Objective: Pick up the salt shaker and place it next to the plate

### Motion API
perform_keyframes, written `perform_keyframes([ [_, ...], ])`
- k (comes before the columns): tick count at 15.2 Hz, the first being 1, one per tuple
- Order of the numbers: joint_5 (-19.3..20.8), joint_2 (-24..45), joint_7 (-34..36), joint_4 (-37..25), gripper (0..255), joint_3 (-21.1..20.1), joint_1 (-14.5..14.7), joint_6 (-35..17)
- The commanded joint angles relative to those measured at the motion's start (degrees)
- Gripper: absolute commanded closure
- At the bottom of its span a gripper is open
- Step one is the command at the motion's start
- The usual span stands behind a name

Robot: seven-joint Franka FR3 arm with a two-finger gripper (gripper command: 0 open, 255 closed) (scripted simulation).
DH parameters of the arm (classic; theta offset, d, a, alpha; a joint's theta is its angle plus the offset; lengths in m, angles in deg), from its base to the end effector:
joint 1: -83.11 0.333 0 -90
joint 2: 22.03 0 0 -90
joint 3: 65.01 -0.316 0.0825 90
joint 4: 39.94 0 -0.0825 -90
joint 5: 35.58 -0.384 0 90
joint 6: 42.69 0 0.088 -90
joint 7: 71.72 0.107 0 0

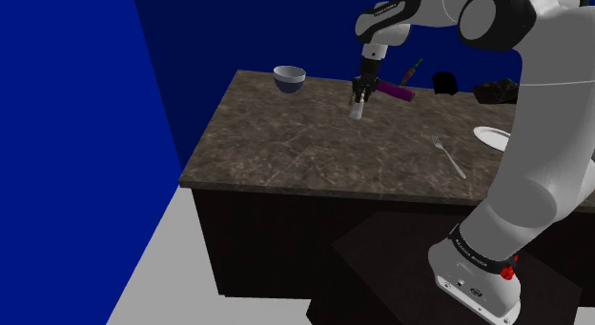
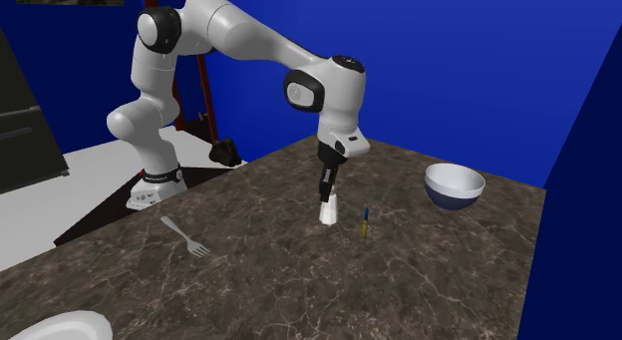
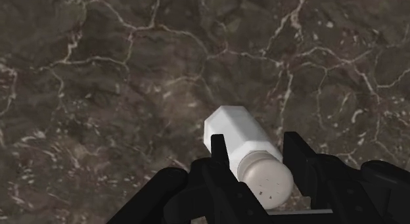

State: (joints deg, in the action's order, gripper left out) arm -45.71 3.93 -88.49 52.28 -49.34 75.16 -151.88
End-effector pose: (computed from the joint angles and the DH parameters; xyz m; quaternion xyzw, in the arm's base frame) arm 0.6179 -0.2335 0.3620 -0.9937 0.0853 0.0573 0.0437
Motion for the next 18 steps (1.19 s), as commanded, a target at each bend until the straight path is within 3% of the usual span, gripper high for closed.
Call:
perform_keyframes([
  [1, 0.09, -0.23, 0.09, -0.39, 255, 0.03, 0.02, 0.67],
  [18, 1.20, -3.08, 1.31, -9.41, 255, 0.54, -0.19, 12.36],
])
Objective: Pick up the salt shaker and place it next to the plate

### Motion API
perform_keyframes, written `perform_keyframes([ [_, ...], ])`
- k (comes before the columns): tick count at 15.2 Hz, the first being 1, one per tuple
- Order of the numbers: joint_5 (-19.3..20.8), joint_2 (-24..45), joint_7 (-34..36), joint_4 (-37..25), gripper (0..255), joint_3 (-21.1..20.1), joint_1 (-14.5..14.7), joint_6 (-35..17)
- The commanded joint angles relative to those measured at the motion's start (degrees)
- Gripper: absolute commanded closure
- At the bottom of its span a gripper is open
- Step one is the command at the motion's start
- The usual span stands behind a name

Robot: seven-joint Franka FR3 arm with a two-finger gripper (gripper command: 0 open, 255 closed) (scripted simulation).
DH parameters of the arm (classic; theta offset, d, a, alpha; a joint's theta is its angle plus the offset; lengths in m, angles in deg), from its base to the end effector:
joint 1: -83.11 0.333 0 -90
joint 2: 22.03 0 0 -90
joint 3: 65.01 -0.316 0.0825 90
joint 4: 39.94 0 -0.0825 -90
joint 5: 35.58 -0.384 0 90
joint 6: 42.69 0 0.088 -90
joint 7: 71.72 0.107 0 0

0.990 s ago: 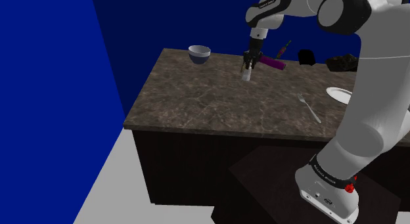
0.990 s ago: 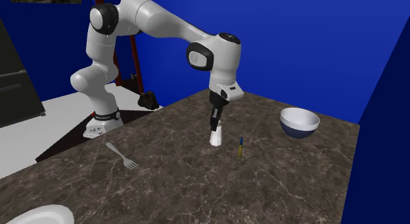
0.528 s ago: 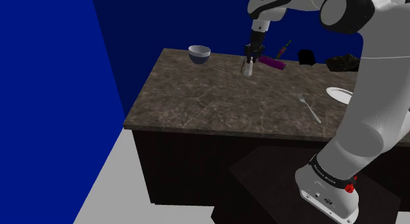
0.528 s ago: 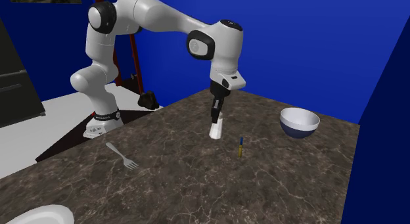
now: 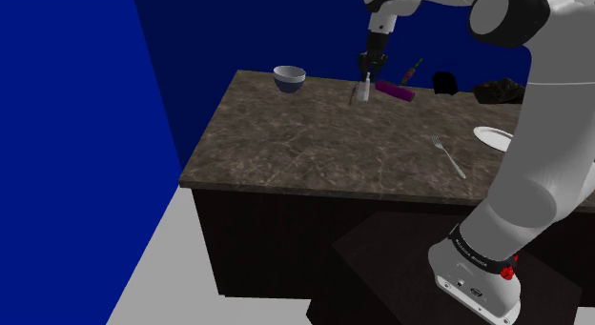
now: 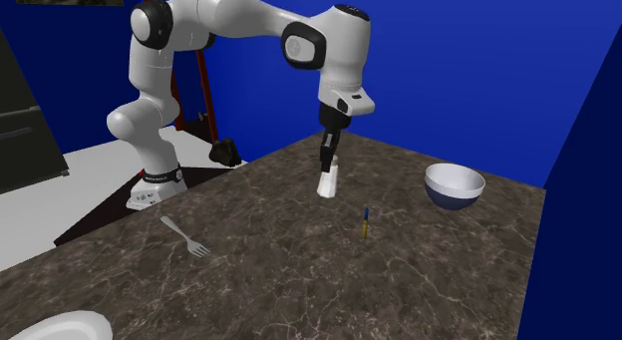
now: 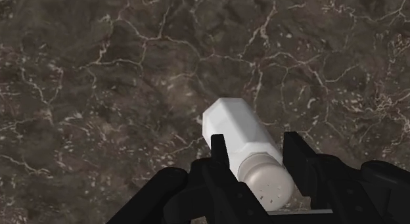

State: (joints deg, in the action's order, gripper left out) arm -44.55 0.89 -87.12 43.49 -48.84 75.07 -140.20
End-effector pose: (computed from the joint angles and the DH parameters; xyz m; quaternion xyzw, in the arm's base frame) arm 0.6184 -0.2322 0.4520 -0.9937 0.0854 0.0576 0.0439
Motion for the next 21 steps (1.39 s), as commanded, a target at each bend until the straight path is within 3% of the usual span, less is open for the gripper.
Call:
perform_keyframes([
  [1, 0.06, -0.09, 0.00, -1.32, 255, 0.07, -0.14, 1.42],
  [17, -0.17, 1.19, 0.73, -14.99, 255, 0.22, -1.32, 13.78],
  [21, 2.23, -7.83, -1.95, -1.95, 255, 1.61, -1.38, 9.69],
])
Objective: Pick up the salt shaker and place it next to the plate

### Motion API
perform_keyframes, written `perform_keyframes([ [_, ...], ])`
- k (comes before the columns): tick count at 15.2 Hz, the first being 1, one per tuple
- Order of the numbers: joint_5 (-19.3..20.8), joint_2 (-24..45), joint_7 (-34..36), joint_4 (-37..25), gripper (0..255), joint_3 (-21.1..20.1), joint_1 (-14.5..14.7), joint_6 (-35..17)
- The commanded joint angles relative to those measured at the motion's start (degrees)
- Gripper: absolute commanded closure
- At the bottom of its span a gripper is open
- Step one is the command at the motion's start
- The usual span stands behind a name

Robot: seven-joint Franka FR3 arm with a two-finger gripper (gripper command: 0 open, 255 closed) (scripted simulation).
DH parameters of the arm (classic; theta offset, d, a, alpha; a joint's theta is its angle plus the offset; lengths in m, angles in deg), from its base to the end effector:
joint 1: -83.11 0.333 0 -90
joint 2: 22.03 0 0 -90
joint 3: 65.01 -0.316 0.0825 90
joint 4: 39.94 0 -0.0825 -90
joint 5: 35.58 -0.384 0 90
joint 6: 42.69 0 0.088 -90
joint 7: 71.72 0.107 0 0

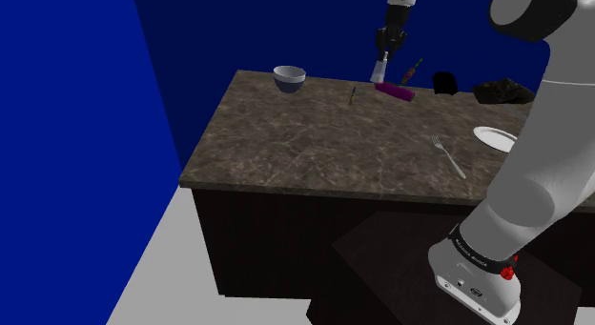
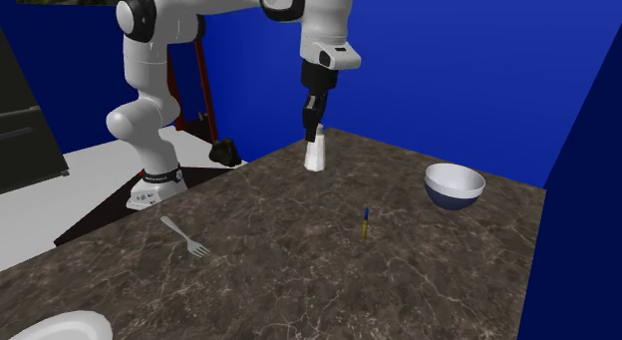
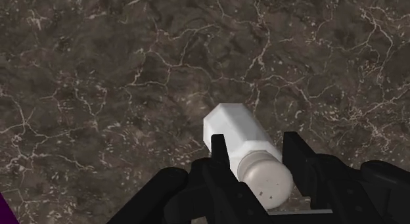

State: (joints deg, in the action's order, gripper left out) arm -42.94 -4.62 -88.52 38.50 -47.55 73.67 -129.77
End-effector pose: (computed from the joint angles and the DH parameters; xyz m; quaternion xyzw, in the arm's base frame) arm 0.5816 -0.2487 0.5408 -0.9937 0.0856 0.0577 0.0435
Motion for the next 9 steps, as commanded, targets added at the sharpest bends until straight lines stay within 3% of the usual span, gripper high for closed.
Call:
perform_keyframes([
  [1, 1.23, -4.31, -1.18, 5.74, 255, 0.65, -0.11, -1.50],
  [9, 6.25, -18.07, -6.32, 22.68, 255, 3.54, -2.37, -5.21],
])
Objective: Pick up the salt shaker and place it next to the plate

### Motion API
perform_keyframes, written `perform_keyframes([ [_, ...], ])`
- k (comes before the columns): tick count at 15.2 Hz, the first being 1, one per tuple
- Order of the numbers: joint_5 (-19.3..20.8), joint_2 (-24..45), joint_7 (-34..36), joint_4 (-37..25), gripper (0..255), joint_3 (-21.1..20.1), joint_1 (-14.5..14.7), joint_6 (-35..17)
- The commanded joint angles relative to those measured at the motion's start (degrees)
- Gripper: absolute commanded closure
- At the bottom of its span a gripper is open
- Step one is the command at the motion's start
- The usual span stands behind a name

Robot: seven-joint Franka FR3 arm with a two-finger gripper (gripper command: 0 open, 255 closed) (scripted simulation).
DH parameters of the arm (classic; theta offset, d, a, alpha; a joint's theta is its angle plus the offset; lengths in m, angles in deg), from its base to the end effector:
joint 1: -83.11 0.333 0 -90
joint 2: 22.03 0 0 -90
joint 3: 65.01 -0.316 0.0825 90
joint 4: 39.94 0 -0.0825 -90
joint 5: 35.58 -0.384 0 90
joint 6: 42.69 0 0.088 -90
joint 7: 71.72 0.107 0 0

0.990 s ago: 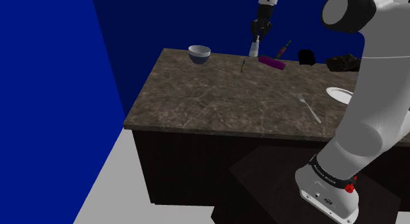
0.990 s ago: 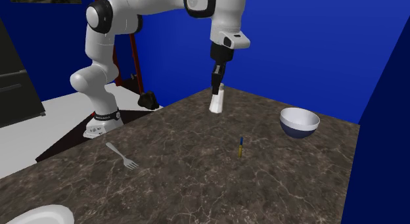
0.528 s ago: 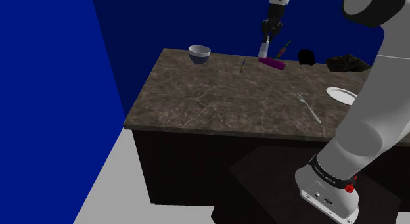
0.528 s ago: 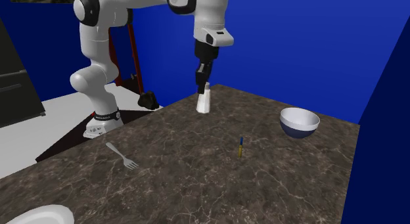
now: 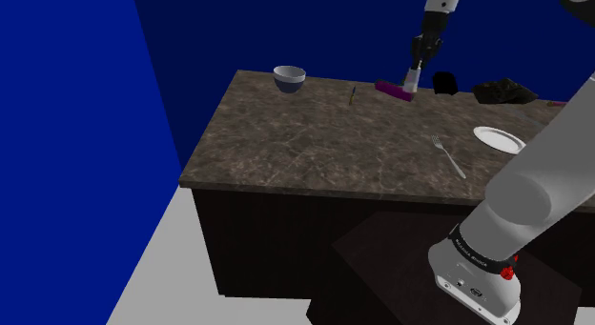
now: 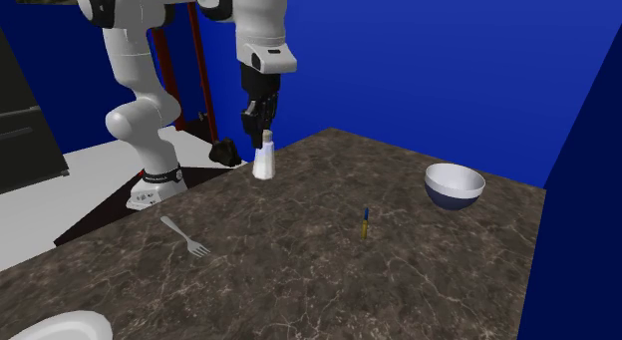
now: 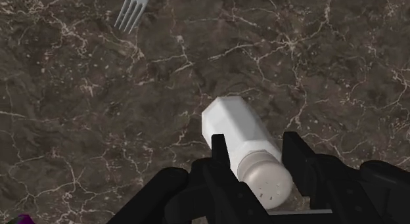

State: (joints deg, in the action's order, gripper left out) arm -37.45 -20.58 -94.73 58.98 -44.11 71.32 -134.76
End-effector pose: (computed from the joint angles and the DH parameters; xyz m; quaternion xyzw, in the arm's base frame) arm 0.4694 -0.2949 0.5412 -0.9936 0.0862 0.0578 0.0438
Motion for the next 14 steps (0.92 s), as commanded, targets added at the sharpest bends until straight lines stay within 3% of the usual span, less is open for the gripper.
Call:
perform_keyframes([
  [1, 1.43, -3.62, -0.78, 3.86, 255, 0.49, -0.44, -0.47],
  [14, 10.67, -19.62, -11.21, 18.56, 255, 6.88, -7.35, -0.77],
])
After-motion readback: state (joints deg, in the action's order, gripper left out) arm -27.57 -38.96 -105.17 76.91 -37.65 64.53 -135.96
